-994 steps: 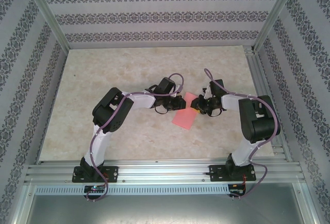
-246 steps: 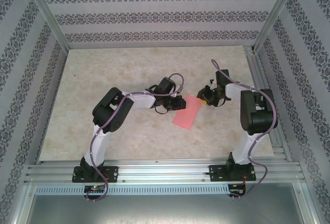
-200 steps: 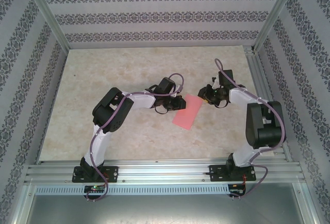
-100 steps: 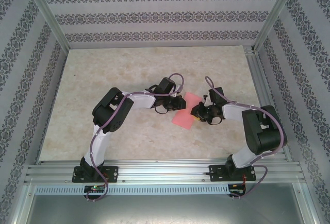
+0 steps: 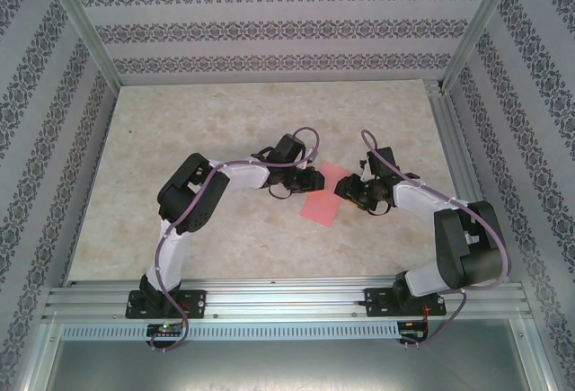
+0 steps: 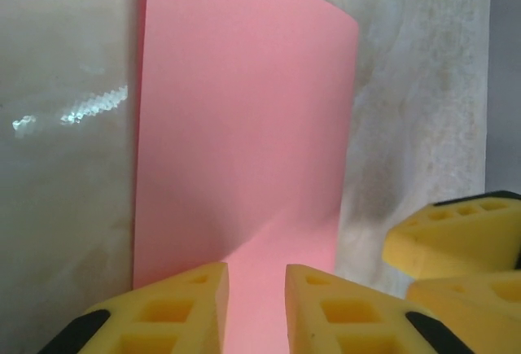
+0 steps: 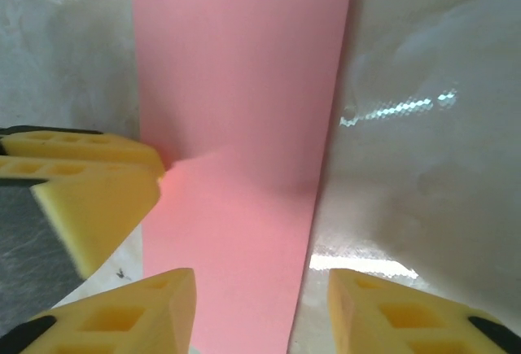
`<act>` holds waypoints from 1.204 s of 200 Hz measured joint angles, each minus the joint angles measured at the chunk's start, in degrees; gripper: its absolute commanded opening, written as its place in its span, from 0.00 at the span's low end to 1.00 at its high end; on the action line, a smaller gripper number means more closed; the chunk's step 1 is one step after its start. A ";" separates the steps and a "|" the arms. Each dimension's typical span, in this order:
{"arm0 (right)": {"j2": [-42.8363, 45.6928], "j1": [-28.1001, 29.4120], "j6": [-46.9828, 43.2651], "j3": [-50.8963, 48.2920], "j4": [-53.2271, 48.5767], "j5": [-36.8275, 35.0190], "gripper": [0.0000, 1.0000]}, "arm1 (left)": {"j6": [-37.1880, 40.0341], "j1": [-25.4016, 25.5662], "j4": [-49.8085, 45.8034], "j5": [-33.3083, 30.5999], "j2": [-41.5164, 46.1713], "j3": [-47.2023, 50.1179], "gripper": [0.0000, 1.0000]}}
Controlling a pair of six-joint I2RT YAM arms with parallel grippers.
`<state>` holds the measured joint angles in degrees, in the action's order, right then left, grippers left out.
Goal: Fold a paper plane with a square sheet of paper (pick it up from the middle)
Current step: Fold the square sheet of paper in half at the center of the table, then move the paper to the center of the table.
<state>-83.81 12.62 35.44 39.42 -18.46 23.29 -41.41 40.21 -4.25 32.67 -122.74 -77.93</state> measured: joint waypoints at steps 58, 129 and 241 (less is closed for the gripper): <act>-2.75 0.61 -0.87 3.32 -2.23 -4.02 0.68 | 0.26 -0.09 -1.22 -3.30 13.03 5.27 0.36; -5.57 2.73 -0.74 5.81 -1.62 -6.14 0.82 | 0.90 -5.84 -1.25 -10.51 30.14 19.43 0.37; -10.14 7.54 -0.42 9.73 -0.39 -6.05 0.86 | 1.99 -12.09 -1.27 -12.48 37.55 28.24 0.38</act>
<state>-93.95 20.16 35.03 49.15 -18.85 17.23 -39.42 28.12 -5.52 20.18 -85.19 -49.69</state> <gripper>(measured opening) 0.860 0.376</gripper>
